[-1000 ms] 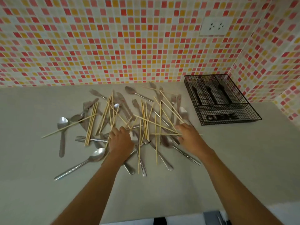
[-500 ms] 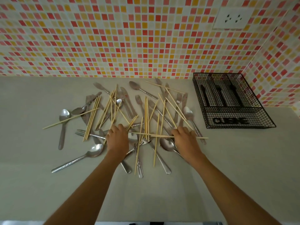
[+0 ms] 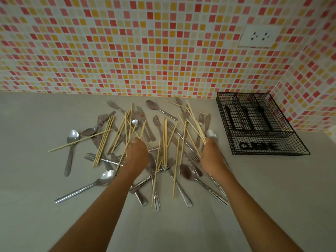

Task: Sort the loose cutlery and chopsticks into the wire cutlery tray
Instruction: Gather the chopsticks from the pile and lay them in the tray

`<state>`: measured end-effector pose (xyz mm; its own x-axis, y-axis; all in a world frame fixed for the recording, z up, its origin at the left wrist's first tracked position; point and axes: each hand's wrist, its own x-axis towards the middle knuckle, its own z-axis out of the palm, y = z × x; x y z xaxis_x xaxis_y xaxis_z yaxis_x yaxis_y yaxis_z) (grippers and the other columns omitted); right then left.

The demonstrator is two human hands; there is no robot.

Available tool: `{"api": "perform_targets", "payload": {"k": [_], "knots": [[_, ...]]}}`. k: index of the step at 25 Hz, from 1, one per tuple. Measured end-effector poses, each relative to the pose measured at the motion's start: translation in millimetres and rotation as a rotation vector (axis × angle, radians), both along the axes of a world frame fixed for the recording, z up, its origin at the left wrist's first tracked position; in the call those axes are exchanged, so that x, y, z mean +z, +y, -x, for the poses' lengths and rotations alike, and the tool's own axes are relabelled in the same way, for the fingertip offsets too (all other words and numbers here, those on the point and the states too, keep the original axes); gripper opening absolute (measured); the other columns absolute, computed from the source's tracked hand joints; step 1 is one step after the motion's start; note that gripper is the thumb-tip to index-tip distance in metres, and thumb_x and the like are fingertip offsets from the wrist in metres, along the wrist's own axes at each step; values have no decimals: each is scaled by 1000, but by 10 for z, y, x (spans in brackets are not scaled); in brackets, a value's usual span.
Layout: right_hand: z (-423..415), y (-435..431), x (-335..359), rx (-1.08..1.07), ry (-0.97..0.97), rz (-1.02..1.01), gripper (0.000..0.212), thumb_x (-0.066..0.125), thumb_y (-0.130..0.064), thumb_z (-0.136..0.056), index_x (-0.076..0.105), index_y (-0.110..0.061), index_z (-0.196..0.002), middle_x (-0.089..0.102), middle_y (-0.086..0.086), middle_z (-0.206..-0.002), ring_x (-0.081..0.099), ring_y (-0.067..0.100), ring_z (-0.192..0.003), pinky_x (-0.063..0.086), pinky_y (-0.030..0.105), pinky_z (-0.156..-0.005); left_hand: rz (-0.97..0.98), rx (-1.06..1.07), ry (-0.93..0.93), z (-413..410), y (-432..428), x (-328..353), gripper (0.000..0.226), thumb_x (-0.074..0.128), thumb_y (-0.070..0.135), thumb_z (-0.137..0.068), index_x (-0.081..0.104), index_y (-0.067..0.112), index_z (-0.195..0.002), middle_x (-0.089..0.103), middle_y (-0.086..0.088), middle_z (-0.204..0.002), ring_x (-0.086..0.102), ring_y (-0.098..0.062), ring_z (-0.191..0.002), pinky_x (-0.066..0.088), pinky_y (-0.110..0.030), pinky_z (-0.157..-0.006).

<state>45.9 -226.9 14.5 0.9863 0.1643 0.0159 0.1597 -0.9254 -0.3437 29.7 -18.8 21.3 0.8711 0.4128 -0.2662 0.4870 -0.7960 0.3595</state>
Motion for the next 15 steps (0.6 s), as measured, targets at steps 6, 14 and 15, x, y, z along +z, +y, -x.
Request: {"api": "perform_targets", "payload": {"k": [6, 14, 15], "knots": [[-303, 95, -62, -280, 96, -43, 28, 38, -15, -98, 50, -2, -120, 58, 12, -106, 62, 27, -91, 51, 33, -76, 94, -140, 10, -241, -334, -141, 37, 49, 35, -91, 63, 3, -103, 63, -10, -95, 62, -22, -81, 49, -28, -66], [-579, 312, -249, -251, 110, 95, 23, 46, -12, -95, 56, -3, -113, 64, 14, -110, 65, 28, -95, 55, 35, -73, -53, -157, 60, -391, -450, -250, 26, 43, 11, -93, 59, 3, -113, 63, -14, -106, 66, -27, -94, 56, -34, -78], [-602, 312, -270, -240, 114, 109, 22, 44, -10, -95, 57, -3, -112, 64, 14, -110, 66, 28, -95, 54, 35, -73, -69, -170, 68, -411, -448, -267, 26, 43, 11, -94, 59, 3, -114, 63, -13, -107, 65, -27, -97, 56, -35, -80]]}}
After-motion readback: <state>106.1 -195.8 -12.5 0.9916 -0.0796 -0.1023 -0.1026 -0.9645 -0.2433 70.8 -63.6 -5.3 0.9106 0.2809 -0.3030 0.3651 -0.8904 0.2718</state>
